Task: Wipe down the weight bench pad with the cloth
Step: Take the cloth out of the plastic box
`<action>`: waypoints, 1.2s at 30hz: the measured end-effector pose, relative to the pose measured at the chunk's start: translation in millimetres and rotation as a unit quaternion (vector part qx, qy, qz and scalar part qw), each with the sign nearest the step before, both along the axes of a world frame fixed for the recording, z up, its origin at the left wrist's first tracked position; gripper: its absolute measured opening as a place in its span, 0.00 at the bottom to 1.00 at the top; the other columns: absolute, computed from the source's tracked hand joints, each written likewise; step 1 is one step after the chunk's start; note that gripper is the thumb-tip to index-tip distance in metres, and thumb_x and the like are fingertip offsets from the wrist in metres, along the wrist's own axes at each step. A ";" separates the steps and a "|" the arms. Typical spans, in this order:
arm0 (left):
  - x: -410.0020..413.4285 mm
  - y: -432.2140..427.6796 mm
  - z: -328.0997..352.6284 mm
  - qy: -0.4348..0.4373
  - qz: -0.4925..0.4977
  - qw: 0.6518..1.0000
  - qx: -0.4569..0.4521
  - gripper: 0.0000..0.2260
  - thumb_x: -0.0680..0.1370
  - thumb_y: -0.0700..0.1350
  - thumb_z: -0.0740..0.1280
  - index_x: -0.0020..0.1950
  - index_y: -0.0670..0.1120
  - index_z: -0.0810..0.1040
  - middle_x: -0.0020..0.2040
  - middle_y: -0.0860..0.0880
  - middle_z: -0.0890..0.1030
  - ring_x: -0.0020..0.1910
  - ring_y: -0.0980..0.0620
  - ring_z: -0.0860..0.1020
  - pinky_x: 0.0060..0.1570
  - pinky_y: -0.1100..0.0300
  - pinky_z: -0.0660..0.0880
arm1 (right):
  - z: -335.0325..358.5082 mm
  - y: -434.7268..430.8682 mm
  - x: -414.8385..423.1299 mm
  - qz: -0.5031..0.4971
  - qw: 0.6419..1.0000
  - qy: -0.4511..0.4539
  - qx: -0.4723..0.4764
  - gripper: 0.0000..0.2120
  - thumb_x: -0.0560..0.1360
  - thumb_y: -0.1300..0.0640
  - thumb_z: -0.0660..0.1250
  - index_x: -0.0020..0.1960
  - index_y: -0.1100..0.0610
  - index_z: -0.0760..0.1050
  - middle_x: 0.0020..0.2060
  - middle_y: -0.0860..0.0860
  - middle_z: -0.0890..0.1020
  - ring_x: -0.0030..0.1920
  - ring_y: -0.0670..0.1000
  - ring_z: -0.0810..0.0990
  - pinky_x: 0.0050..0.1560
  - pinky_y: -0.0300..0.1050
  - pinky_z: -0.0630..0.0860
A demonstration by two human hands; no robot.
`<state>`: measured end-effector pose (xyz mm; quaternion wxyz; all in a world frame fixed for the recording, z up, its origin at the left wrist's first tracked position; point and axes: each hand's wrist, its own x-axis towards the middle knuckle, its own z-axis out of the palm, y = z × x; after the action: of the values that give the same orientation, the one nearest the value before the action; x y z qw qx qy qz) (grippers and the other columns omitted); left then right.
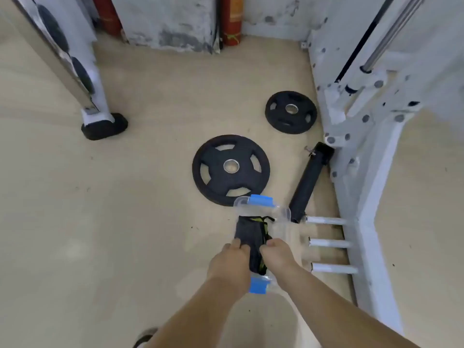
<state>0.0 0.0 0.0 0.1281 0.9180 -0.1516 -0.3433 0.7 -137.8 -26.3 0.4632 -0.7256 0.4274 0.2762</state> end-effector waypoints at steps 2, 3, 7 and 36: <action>2.9 -2.1 -34.8 -0.004 0.019 1.000 -0.014 0.19 0.76 0.38 0.65 0.67 0.46 0.71 0.73 0.48 0.67 0.69 0.48 0.69 0.62 0.52 0.76 | -38.3 -0.1 6.5 -0.032 0.999 0.016 0.003 0.03 0.76 0.66 0.61 0.47 0.61 0.73 0.38 0.54 0.72 0.39 0.54 0.71 0.41 0.45 0.68; 5.1 -1.6 -51.4 -0.023 0.014 0.999 -0.020 0.23 0.76 0.37 0.65 0.71 0.46 0.70 0.77 0.49 0.63 0.73 0.49 0.65 0.65 0.55 0.73 | -62.4 -4.2 13.0 -0.054 0.998 0.029 0.002 0.10 0.77 0.66 0.61 0.57 0.64 0.75 0.43 0.56 0.76 0.44 0.56 0.74 0.47 0.46 0.71; 5.3 2.0 -82.4 -0.088 0.022 0.995 -0.036 0.35 0.76 0.32 0.63 0.81 0.48 0.56 0.84 0.51 0.45 0.79 0.53 0.58 0.69 0.61 0.67 | -115.8 5.9 28.8 -0.126 0.990 0.066 0.008 0.24 0.78 0.63 0.63 0.73 0.66 0.67 0.66 0.63 0.76 0.62 0.63 0.77 0.59 0.50 0.75; 6.9 -44.4 260.3 0.081 0.270 0.893 -0.352 0.12 0.80 0.57 0.64 0.57 0.54 0.80 0.52 0.57 0.83 0.52 0.61 0.81 0.58 0.53 0.80 | 309.6 -49.7 -40.2 -0.331 0.880 -0.179 0.290 0.18 0.79 0.61 0.67 0.67 0.60 0.78 0.58 0.58 0.87 0.59 0.61 0.85 0.61 0.61 0.81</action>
<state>6.9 -44.4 260.3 0.5422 0.7875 0.0023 -0.2930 -39.5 -187.5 283.3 0.7858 -0.4121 0.4536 0.0832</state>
